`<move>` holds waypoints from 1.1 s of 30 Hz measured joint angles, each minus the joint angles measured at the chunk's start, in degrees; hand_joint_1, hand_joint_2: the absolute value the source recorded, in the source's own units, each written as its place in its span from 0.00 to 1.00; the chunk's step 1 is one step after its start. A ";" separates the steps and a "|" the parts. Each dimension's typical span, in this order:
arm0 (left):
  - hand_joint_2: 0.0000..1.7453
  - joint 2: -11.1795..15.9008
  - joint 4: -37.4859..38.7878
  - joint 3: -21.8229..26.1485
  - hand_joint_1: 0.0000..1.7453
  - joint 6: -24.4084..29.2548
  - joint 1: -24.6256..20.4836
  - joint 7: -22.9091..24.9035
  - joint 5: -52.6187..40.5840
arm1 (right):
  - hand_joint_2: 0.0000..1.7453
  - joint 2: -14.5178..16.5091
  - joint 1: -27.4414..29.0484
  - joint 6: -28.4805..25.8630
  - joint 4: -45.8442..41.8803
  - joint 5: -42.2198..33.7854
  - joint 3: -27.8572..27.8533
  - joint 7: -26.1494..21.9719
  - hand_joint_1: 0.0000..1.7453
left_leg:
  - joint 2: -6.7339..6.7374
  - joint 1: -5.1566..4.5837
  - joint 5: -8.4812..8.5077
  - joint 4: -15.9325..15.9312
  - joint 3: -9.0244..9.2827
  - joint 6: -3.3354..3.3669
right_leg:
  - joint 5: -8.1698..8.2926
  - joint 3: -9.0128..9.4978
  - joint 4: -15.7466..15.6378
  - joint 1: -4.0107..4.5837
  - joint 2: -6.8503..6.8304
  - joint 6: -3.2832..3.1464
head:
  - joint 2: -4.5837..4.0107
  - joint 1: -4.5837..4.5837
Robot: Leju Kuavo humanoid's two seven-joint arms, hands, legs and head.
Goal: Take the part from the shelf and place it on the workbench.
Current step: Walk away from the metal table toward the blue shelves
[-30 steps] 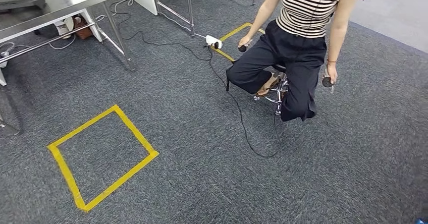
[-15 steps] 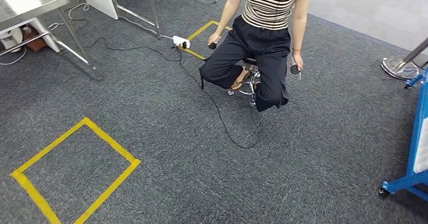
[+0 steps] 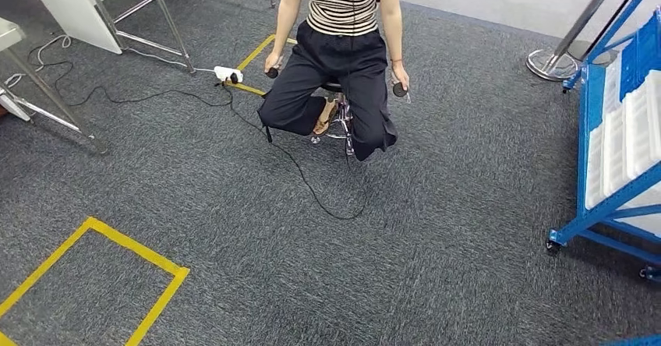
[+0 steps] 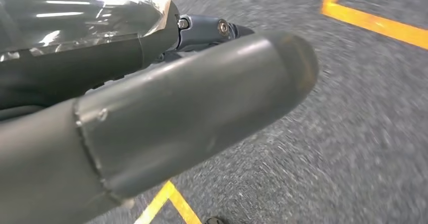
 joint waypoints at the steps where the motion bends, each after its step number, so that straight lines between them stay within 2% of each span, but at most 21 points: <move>1: 0.00 0.01 0.01 -0.19 0.00 -0.03 0.09 -0.01 -0.22 | 0.00 0.05 0.00 -0.17 0.00 -0.19 -0.17 0.02 0.00 | -1.24 0.06 -2.07 4.10 -1.83 -0.10 | 0.12 -0.10 0.01 0.05 0.70 -0.20 | 0.00 -0.09; 2: 0.00 0.04 0.01 -0.41 0.00 -0.03 0.21 -0.01 -0.42 | 0.00 0.13 0.04 -0.28 0.00 -0.37 -0.38 0.05 0.00 | -1.85 0.06 -3.43 7.63 -3.50 -0.19 | 0.15 -0.16 0.02 0.15 1.48 -0.25 | 0.00 -0.10; 3: 0.00 0.07 0.01 -0.62 0.00 -0.04 0.30 -0.01 -0.56 | 0.00 0.21 0.11 -0.38 0.00 -0.51 -0.57 0.10 0.00 | -2.11 0.06 -3.66 9.52 -4.50 -0.23 | 0.18 -0.17 0.05 0.23 2.28 -0.29 | 0.00 -0.10; 4: 0.00 0.08 0.01 -0.83 0.00 -0.05 0.35 -0.01 -0.69 | 0.00 0.25 0.21 -0.45 0.00 -0.62 -0.78 0.15 0.00 | -2.24 0.10 -2.57 9.07 -4.46 -0.23 | 0.17 -0.12 0.10 0.26 3.11 -0.28 | 0.00 -0.12; 5: 0.00 0.08 0.01 -0.99 0.00 -0.06 0.37 -0.01 -0.75 | 0.00 0.28 0.27 -0.49 0.00 -0.69 -0.93 0.19 0.00 | -2.46 0.20 -0.52 6.37 -3.35 -0.21 | 0.16 -0.04 0.19 0.26 3.91 -0.27 | 0.00 -0.12; 7: 0.00 0.10 0.01 -1.18 0.00 -0.06 0.37 -0.01 -0.79 | 0.00 0.33 0.23 -0.52 0.00 -0.75 -1.11 0.20 0.00 | -4.56 0.60 3.58 -1.40 -0.07 -0.24 | 0.05 -0.21 0.66 0.40 5.44 -0.05 | 0.00 -0.13; 9: 0.00 0.10 0.01 -1.26 0.00 -0.06 0.37 -0.01 -0.82 | 0.00 0.40 0.05 -0.55 0.00 -0.75 -1.21 0.20 0.00 | -6.43 0.74 4.82 -5.44 1.46 -0.08 | 0.06 -0.98 1.13 0.63 6.75 0.53 | 0.00 -0.04; 11: 0.00 0.07 0.01 -1.37 0.00 -0.06 0.30 -0.01 -0.85 | 0.00 0.44 0.15 -0.58 0.01 -0.77 -1.33 0.20 0.00 | -5.86 0.38 4.78 -5.85 1.44 0.56 | 0.35 -1.79 1.13 0.55 7.96 1.34 | 0.00 0.06; 13: 0.00 0.02 0.01 -1.52 0.00 -0.08 0.18 -0.01 -0.89 | 0.00 0.46 0.42 -0.65 0.02 -0.81 -1.48 0.24 0.00 | -4.56 0.22 5.20 -6.32 1.53 1.56 | -0.11 -2.65 2.16 0.37 6.74 1.81 | 0.00 0.13; 15: 0.00 0.05 -0.01 -1.66 0.00 -0.10 0.17 0.02 -1.11 | 0.00 0.56 0.35 -0.80 0.03 -0.85 -1.61 0.41 0.00 | -2.96 0.12 5.47 -6.70 1.57 2.42 | -2.77 -5.25 7.35 0.34 3.50 1.63 | 0.00 0.46; 17: 0.00 0.12 -0.01 -1.77 0.00 -0.15 0.28 0.18 -1.38 | 0.00 0.68 0.15 -1.04 0.02 -0.91 -1.77 0.82 0.00 | -1.21 -0.18 5.47 -6.71 1.43 2.71 | -6.12 -9.07 15.24 0.29 1.87 1.54 | 0.00 0.74; 18: 0.00 0.12 -0.01 -1.89 0.00 -0.18 0.30 0.32 -1.49 | 0.00 0.72 0.15 -1.18 0.03 -0.94 -1.90 1.07 0.00 | -0.39 -0.29 5.46 -6.70 1.38 2.71 | -6.90 -10.16 17.72 0.22 1.66 1.74 | 0.00 0.74; 19: 0.00 0.12 -0.01 -2.02 0.00 -0.20 0.27 0.45 -1.61 | 0.00 0.73 0.20 -1.31 0.03 -0.95 -2.04 1.31 0.00 | 0.35 -0.35 5.46 -6.69 1.37 2.70 | -6.74 -10.01 17.90 0.16 1.50 2.12 | 0.00 0.76; 20: 0.00 0.11 -0.01 -2.13 0.00 -0.21 0.22 0.57 -1.71 | 0.00 0.74 0.25 -1.41 0.04 -0.95 -2.15 1.52 0.00 | 1.03 -0.37 5.44 -6.69 1.41 2.67 | -5.77 -8.62 15.64 0.10 1.16 2.59 | 0.00 0.78; 22: 0.00 0.10 -0.01 -2.24 0.00 -0.21 0.12 0.76 -1.83 | 0.00 0.76 0.18 -1.55 0.04 -0.90 -2.29 1.87 0.00 | 2.28 -0.48 5.28 -6.63 1.62 2.42 | -2.98 -3.90 7.18 0.04 -1.07 3.22 | 0.00 0.84; 24: 0.00 0.12 -0.01 -2.24 0.00 -0.20 0.04 0.90 -1.86 | 0.00 0.84 -0.10 -1.67 0.04 -0.77 -2.34 2.04 0.00 | 3.37 -0.71 4.96 -6.57 1.95 1.78 | -1.23 -1.10 1.93 0.28 -2.95 2.74 | 0.00 0.76; 25: 0.00 0.12 -0.01 -2.25 0.00 -0.20 -0.03 0.95 -1.88 | 0.00 0.88 -0.18 -1.73 0.04 -0.70 -2.36 2.06 0.00 | 3.87 -0.77 4.85 -6.60 2.14 1.42 | -0.95 -1.01 1.41 0.50 -3.09 2.25 | 0.00 0.69; 27: 0.00 0.05 -0.02 -2.26 0.00 -0.16 -0.28 1.00 -1.91 | 0.00 0.93 -0.14 -1.92 0.04 -0.58 -2.43 2.19 0.00 | 4.45 -0.47 4.64 -6.65 2.47 0.65 | -0.60 -1.12 1.15 0.45 -1.85 1.27 | 0.00 0.55; 29: 0.00 -0.06 -0.01 -2.28 0.00 -0.09 -0.41 0.99 -1.97 | 0.00 0.98 -0.16 -2.30 0.04 -0.54 -2.51 2.36 0.00 | 2.21 -0.13 2.81 -4.47 1.75 0.04 | -0.19 -0.77 0.82 0.09 -0.65 0.37 | 0.00 0.33; 31: 0.00 -0.14 0.01 -2.30 0.00 -0.06 -0.28 0.98 -2.08 | 0.00 1.10 -0.22 -2.61 0.04 -0.54 -2.56 2.49 0.00 | -0.96 0.00 -1.06 2.02 -1.09 -0.19 | 0.08 -0.67 0.76 0.10 0.57 -0.20 | 0.00 0.10; 33: 0.00 -0.14 0.01 -2.29 0.00 -0.10 -0.10 0.97 -2.23 | 0.00 1.23 -0.21 -2.72 0.04 -0.55 -2.60 2.63 0.00 | -1.98 0.00 -3.54 8.70 -4.37 -0.25 | 0.14 -0.73 0.79 0.38 1.96 -0.38 | 0.00 0.09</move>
